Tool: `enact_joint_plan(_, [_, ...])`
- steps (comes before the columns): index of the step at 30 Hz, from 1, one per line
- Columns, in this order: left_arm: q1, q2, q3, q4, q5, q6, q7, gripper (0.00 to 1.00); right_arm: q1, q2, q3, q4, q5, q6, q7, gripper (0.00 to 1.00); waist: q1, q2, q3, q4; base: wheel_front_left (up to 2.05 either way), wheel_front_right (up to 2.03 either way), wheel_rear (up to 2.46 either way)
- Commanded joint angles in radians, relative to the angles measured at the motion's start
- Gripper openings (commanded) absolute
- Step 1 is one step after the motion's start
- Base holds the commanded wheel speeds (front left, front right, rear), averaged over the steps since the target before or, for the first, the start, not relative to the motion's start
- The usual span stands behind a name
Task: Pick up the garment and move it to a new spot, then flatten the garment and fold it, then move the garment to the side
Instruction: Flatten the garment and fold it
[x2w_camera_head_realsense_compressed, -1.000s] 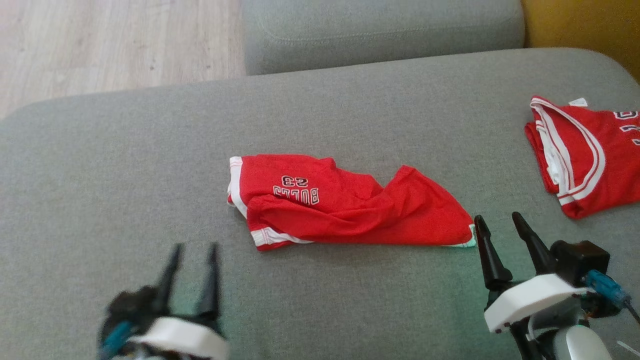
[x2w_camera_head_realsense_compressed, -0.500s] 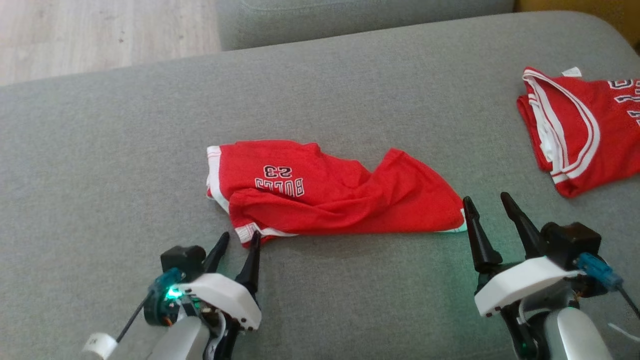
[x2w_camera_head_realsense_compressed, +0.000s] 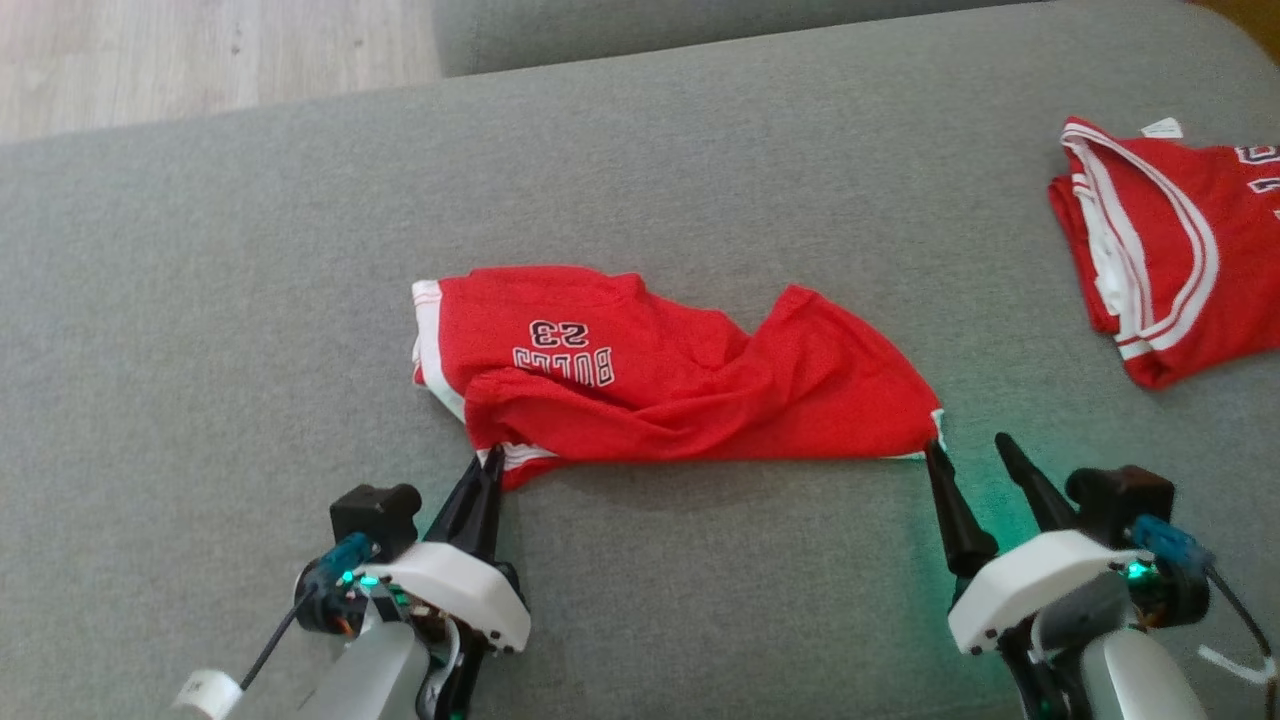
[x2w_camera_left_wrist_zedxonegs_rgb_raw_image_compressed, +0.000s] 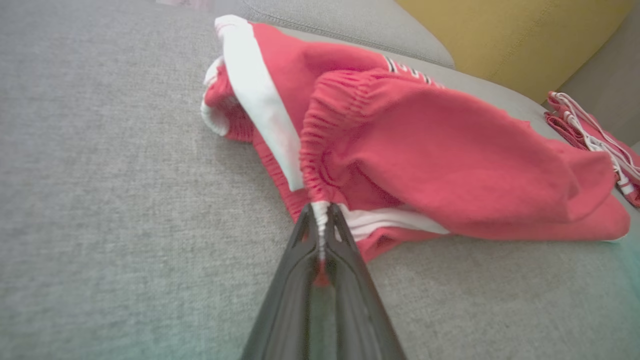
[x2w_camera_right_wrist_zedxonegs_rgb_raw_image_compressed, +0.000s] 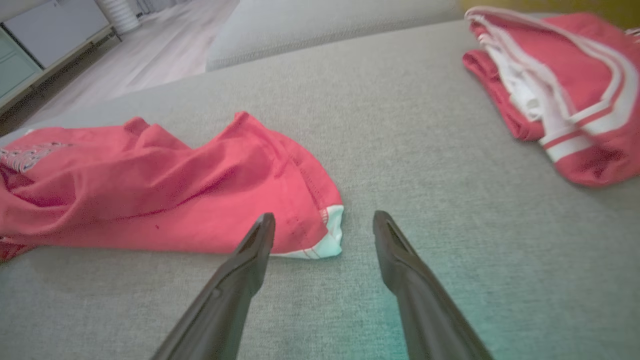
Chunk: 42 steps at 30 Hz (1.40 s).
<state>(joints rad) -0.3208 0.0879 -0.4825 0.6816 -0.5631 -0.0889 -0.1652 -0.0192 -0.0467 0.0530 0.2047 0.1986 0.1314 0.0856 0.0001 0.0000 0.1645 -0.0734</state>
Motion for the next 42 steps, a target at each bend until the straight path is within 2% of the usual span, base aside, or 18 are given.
enact_joint_plan(1, [-0.007,0.015,0.020,-0.027,0.006,-0.003,-0.017,0.00,-0.068,-0.004,0.014,0.000,-0.006,-0.001,-0.001,1.00,-0.0001,0.0000,0.010,0.010,0.00,0.00,0.00])
enact_joint_plan(8, [-0.016,0.010,-0.007,-0.042,0.009,-0.013,-0.022,0.00,-0.139,-0.004,-0.016,0.156,-0.060,-0.001,0.017,1.00,-0.0001,0.0000,0.037,0.042,0.00,0.00,0.00])
enact_joint_plan(13, [-0.030,0.011,-0.014,-0.044,0.009,-0.016,-0.024,0.00,-0.158,-0.004,0.019,0.226,-0.075,-0.001,0.075,1.00,-0.0001,0.0000,0.045,0.050,0.00,0.00,0.00])
enact_joint_plan(14, [-0.032,0.011,-0.015,-0.043,0.009,-0.016,-0.025,0.00,-0.160,-0.004,0.036,0.237,-0.075,-0.001,0.092,0.93,-0.0001,0.0000,0.046,0.050,0.00,0.00,0.00])
enact_joint_plan(15, [-0.034,0.012,-0.015,-0.042,0.008,-0.016,-0.026,0.00,-0.162,-0.004,0.050,0.244,-0.070,-0.001,0.105,0.42,-0.0001,0.0000,0.045,0.049,0.00,0.00,0.00])
enact_joint_plan(16, [-0.035,0.013,-0.015,-0.041,0.007,-0.017,-0.027,0.00,-0.162,-0.004,0.068,0.247,-0.062,-0.001,0.116,0.00,-0.0001,0.0000,0.044,0.048,0.00,0.00,0.00])
enact_joint_plan(21, [-0.025,0.017,0.008,-0.072,-0.015,-0.020,-0.057,0.00,-0.137,-0.004,0.054,0.144,0.012,-0.001,0.122,0.00,-0.0001,0.0000,0.017,0.038,0.00,0.00,0.00])
enact_joint_plan(24, [-0.010,0.031,0.040,-0.164,-0.037,-0.023,-0.077,0.00,-0.109,-0.004,0.018,0.001,0.076,-0.001,0.137,0.00,-0.0001,0.0000,-0.007,0.029,0.00,0.00,0.00])
enact_joint_plan(28, [0.023,0.070,0.084,-0.361,-0.092,-0.029,-0.070,0.00,-0.076,-0.004,-0.022,-0.232,0.188,-0.001,0.212,0.00,-0.0001,0.0000,-0.042,0.021,0.00,0.00,0.00])
enact_joint_plan(32, [0.037,0.140,0.121,-0.608,-0.157,-0.027,0.028,0.00,-0.068,-0.004,-0.068,-0.447,0.260,-0.001,0.308,0.00,-0.0001,0.0000,-0.068,0.023,0.00,0.00,0.00])
enact_joint_plan(36, [0.019,0.198,0.161,-0.823,-0.221,0.001,0.151,0.00,-0.096,-0.004,-0.118,-0.589,0.311,-0.001,0.373,0.00,-0.0001,0.0000,-0.079,0.029,0.00,0.00,0.00])
enact_joint_plan(39, [-0.011,0.228,0.190,-0.921,-0.268,0.030,0.234,0.00,-0.148,-0.004,-0.133,-0.631,0.347,-0.001,0.413,0.00,-0.0001,0.0000,-0.062,0.027,0.00,0.00,0.00])
enact_joint_plan(42, [-0.058,0.248,0.210,-0.941,-0.305,0.045,0.296,0.00,-0.233,-0.004,-0.128,-0.610,0.405,-0.001,0.433,0.00,-0.0001,0.0000,-0.021,0.020,0.00,0.00,0.00])
